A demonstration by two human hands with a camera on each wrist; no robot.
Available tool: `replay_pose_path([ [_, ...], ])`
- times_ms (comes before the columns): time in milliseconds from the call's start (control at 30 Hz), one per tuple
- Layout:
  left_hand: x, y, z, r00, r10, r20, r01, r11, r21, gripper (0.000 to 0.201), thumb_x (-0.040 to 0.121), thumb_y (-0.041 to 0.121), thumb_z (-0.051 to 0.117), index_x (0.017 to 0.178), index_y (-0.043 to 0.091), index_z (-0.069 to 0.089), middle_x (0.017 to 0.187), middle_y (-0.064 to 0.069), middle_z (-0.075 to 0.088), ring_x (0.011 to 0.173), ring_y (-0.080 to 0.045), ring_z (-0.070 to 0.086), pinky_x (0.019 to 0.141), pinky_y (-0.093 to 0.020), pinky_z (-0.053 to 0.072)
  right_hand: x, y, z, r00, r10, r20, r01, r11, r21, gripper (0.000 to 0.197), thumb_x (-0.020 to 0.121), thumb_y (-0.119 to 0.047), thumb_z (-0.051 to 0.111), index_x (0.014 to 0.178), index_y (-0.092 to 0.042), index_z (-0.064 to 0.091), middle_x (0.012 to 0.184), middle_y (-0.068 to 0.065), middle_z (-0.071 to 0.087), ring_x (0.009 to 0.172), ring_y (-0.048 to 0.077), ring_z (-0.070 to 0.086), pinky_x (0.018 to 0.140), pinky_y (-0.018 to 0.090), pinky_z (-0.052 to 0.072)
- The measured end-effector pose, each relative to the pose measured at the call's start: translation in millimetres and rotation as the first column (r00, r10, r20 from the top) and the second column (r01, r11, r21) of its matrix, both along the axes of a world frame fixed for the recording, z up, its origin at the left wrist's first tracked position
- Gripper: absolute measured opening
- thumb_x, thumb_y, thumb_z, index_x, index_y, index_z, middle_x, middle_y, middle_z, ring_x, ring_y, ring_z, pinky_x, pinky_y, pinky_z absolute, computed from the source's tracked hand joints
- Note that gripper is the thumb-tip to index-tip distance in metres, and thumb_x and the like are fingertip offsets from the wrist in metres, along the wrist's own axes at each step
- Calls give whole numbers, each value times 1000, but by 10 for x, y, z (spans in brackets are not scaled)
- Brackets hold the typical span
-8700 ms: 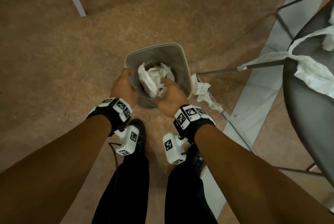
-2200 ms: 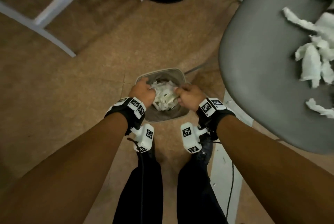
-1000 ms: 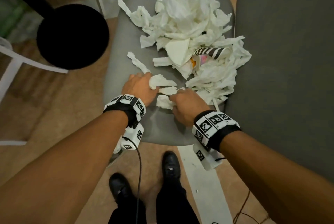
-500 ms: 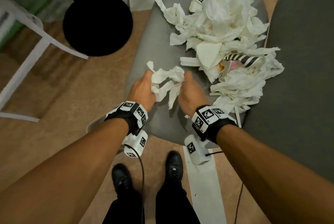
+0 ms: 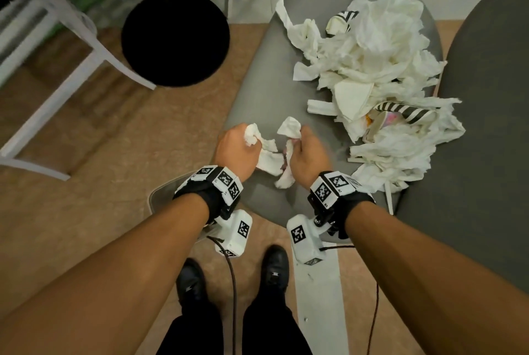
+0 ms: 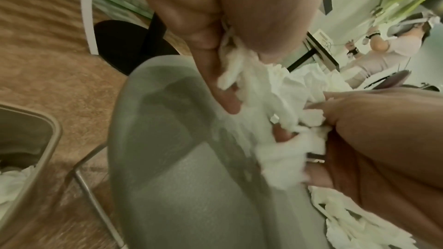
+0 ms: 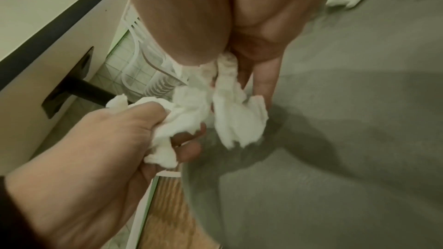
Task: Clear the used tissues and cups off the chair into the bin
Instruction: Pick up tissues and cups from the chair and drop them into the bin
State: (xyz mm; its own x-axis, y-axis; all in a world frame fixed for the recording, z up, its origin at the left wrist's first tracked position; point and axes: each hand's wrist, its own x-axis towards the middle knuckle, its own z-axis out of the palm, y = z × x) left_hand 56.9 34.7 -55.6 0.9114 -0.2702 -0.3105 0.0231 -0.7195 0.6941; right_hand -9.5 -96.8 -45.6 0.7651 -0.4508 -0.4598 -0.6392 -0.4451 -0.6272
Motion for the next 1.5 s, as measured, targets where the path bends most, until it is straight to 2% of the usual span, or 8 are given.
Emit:
replay_pose_path([
  [167, -5, 406, 49, 995, 83, -60, -88, 992, -93, 19, 95, 24, 51, 114, 23, 46, 92, -2, 68, 71, -23, 65, 60, -35, 54, 207, 525, 108, 997, -67, 25, 64, 991, 115, 33, 100, -32, 34, 114, -11, 55, 103, 7, 63, 97, 30, 61, 90, 40, 48],
  [267, -5, 790, 15, 992, 78, -102, -86, 993, -83, 29, 92, 46, 50, 93, 19, 62, 82, -1, 68, 75, -22, 64, 67, -35, 51, 323, 891, 192, 997, -20, -79, 40, 963, 267, 68, 96, -60, 22, 116, -12, 65, 115, 11, 66, 108, 29, 60, 100, 41, 43],
  [467, -53, 1684, -416, 964, 244, -110, -235, 968, 85, 17, 98, 24, 52, 100, 9, 58, 76, -5, 66, 65, -24, 63, 54, -29, 45, 401, 1643, -60, 973, 107, -204, -60, 973, 224, 30, 102, -24, 40, 114, -2, 57, 106, 18, 66, 98, 33, 63, 76, 29, 43],
  [567, -118, 2025, -708, 918, 329, -221, -326, 944, 53, 17, 99, 12, 46, 112, 13, 56, 77, -3, 71, 59, -17, 67, 49, -26, 52, 380, 1953, -447, 939, 155, -307, -33, 929, 367, 9, 95, -12, 46, 100, -11, 53, 88, 16, 62, 79, 30, 64, 75, 47, 59],
  [833, -390, 2291, -1268, 840, 336, -425, -261, 938, 226, 65, 95, 70, 22, 68, 22, 56, 60, 3, 48, 65, -22, 54, 73, -32, 40, 240, 2459, -1102, 841, 245, -482, -133, 958, 255, 72, 102, -58, 20, 140, -5, 51, 145, 23, 49, 134, 36, 47, 108, 38, 34],
  [1067, -433, 2346, -1765, 868, 358, -344, -320, 933, 165, 59, 104, 46, 33, 62, 10, 55, 64, -7, 56, 78, -34, 62, 66, -30, 38, 195, 2596, -1742, 850, 228, -474, -123, 962, 243, 51, 108, -32, 27, 129, 6, 53, 131, 28, 56, 122, 42, 53, 101, 44, 42],
  [1233, -440, 2358, -2043, 769, 361, -527, -372, 924, 90, 54, 100, 53, 34, 139, 16, 41, 144, -7, 48, 125, -30, 51, 93, -32, 36, 337, 2478, -1936, 857, 154, -491, 34, 935, 352, 46, 106, -28, 19, 126, -5, 53, 140, 18, 50, 128, 33, 50, 108, 37, 35],
  [1500, -188, 2362, -1901, 805, 256, -535, -238, 966, 105, 43, 105, 28, 34, 142, 13, 49, 146, -7, 51, 135, -26, 46, 107, -28, 34, 336, 2184, -1780, 875, 137, -463, 140, 846, 515, 27, 104, -33, 36, 118, -21, 56, 108, 4, 59, 117, 27, 51, 111, 45, 38],
])
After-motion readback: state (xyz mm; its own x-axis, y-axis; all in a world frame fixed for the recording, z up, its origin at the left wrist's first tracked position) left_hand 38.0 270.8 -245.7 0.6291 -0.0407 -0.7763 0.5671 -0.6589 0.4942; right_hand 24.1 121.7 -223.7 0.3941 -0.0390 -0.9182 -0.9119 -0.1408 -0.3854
